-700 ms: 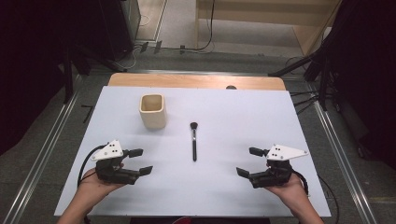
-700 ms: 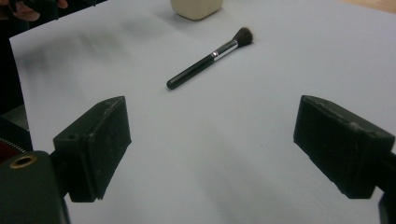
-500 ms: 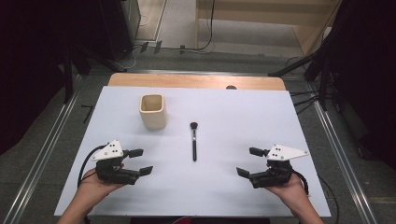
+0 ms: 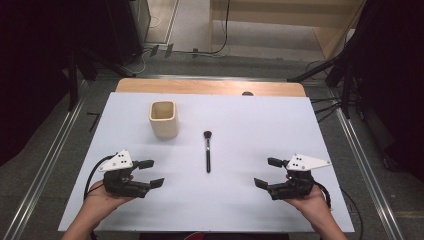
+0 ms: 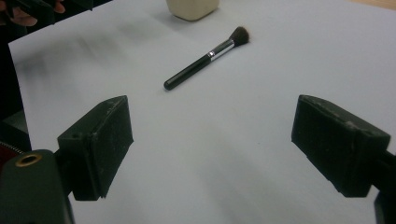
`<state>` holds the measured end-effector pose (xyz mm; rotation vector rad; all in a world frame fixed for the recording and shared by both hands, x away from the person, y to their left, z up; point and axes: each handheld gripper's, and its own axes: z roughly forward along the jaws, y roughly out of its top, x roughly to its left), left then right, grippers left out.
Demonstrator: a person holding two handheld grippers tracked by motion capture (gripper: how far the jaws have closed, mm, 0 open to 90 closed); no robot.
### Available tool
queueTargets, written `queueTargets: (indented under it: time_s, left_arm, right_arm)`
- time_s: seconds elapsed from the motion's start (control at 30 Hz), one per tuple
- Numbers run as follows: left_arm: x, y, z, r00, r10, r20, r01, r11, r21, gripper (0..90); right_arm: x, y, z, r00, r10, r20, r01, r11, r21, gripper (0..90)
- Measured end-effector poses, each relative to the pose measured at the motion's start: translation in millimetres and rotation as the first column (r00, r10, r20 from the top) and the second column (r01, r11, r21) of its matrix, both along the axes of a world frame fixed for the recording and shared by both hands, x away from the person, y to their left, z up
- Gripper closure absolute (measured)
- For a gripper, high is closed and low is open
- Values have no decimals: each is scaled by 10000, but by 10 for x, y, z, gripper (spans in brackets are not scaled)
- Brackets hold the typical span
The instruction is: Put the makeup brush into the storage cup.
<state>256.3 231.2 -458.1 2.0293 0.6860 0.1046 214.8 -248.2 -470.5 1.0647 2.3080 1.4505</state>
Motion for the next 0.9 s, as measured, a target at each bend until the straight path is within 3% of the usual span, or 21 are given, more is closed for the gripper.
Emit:
queueTargets:
  time_s: [0.47,0.67,0.9]
  left_arm:
    - [-4,-5,-6,10000,7,-36,-7,10000,84,248]
    - [-3,-11,-10,10000,-16,-35,17,9999,145,248]
    - [0,5,-8,10000,27,-14,-27,9998,179,248]
  right_arm:
    - [-7,22,-17,10000,47,-18,-47,9994,-330,140]
    - [-10,48,-26,9995,170,256,-156,9984,-551,141]
    - [-14,45,-25,9996,141,254,-126,9983,-575,141]
